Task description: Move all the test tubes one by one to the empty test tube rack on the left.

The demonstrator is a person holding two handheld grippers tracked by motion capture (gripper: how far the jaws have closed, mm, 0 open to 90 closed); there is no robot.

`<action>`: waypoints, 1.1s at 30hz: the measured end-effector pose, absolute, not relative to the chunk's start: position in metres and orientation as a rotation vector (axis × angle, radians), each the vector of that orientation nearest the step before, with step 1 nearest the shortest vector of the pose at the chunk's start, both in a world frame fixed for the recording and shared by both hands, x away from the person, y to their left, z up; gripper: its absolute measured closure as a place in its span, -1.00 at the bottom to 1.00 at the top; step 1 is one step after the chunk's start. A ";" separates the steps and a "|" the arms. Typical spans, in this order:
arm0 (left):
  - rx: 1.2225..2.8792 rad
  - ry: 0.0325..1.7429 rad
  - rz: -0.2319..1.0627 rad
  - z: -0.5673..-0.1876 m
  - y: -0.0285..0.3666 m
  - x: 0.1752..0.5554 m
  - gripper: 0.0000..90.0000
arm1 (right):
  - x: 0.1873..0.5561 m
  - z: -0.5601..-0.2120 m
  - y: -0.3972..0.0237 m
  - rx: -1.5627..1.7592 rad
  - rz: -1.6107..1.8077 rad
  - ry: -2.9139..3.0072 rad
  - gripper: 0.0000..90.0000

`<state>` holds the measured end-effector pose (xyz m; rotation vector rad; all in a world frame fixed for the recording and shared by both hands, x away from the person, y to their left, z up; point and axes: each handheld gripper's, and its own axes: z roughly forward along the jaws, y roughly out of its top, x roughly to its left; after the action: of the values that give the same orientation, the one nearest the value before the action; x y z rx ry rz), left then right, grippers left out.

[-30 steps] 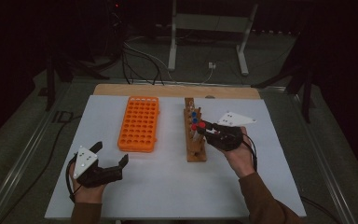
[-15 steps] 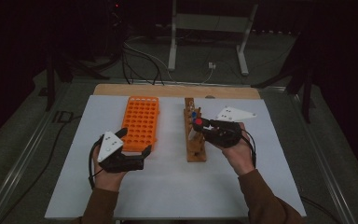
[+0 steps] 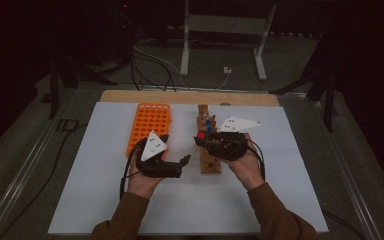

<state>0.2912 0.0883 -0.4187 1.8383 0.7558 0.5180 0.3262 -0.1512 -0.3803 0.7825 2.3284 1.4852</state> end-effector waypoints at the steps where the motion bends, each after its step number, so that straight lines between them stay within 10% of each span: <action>1: 1.845 0.751 0.510 -0.420 0.085 0.292 -0.83 | 0.326 -0.381 -0.150 0.782 1.484 2.333 0.57; 6: 1.870 0.732 0.497 -0.422 0.071 0.293 -0.56 | 0.325 -0.382 -0.146 0.767 1.491 2.351 0.57; 9: 1.891 0.697 0.466 -0.423 0.065 0.294 0.07 | 0.323 -0.383 -0.143 0.752 1.499 2.365 0.57; 16: 1.914 0.671 0.429 -0.427 0.061 0.298 0.64 | 0.322 -0.383 -0.142 0.752 1.508 2.379 0.57; 20: 1.918 0.662 0.436 -0.427 0.060 0.298 0.67 | 0.322 -0.385 -0.144 0.756 1.523 2.377 0.56; 25: 1.900 0.692 0.452 -0.426 0.067 0.300 0.67 | 0.323 -0.389 -0.153 0.770 1.598 2.349 -0.10; 33: 1.863 0.733 0.466 -0.426 0.083 0.304 0.67 | 0.324 -0.400 -0.173 0.840 1.610 2.303 -0.52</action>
<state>0.3037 0.0831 -0.4261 1.8634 0.7332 0.4657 0.3244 -0.1726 -0.4002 0.8397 2.3032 1.6101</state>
